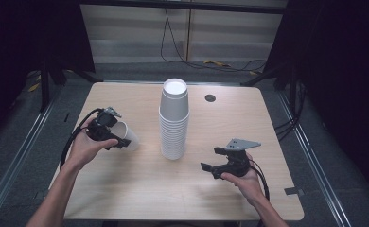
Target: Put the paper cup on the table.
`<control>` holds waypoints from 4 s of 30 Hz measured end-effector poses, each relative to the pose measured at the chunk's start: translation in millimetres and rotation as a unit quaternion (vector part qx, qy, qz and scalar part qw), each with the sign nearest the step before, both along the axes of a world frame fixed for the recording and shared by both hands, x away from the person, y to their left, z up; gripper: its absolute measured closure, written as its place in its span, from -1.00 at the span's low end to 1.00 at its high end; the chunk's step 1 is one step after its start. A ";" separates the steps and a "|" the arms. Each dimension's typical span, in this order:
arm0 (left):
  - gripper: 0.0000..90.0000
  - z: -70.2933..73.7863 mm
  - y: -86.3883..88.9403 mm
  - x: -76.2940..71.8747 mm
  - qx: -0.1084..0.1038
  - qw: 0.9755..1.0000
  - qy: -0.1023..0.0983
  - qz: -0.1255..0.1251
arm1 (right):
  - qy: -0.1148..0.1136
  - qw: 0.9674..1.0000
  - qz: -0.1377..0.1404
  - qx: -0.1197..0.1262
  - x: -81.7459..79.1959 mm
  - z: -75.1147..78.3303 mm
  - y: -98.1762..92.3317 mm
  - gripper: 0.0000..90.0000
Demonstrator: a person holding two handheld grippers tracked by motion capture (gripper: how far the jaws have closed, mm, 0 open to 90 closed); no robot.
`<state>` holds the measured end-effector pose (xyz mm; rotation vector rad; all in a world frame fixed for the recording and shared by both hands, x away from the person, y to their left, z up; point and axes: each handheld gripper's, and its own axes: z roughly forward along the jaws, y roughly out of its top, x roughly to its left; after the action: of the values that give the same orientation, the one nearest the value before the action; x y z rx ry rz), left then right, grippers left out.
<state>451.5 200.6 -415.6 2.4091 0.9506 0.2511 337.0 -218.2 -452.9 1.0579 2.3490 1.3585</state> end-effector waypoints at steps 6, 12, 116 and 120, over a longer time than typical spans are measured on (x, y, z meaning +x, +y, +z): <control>-0.83 -2.8 -5.6 9.3 0.020 1.000 0.010 0.006 | 0.001 1.000 0.002 0.002 0.8 1.1 -1.0 -0.67; -0.84 -9.6 -12.6 15.6 0.046 0.999 0.016 0.007 | 0.002 1.000 0.003 0.005 1.0 0.3 -1.4 -0.68; -0.63 -55.5 20.6 -84.8 -0.110 0.987 -0.088 0.079 | 0.001 1.000 -0.009 0.008 -0.7 1.9 -4.2 -0.68; -0.63 -58.9 15.4 -95.9 -0.126 0.986 -0.080 0.068 | 0.001 1.000 -0.007 0.006 -1.1 1.4 -3.5 -0.68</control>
<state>355.6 216.1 -474.5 2.0655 1.0104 0.3473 336.0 -221.6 -451.6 1.0775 2.3337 1.3692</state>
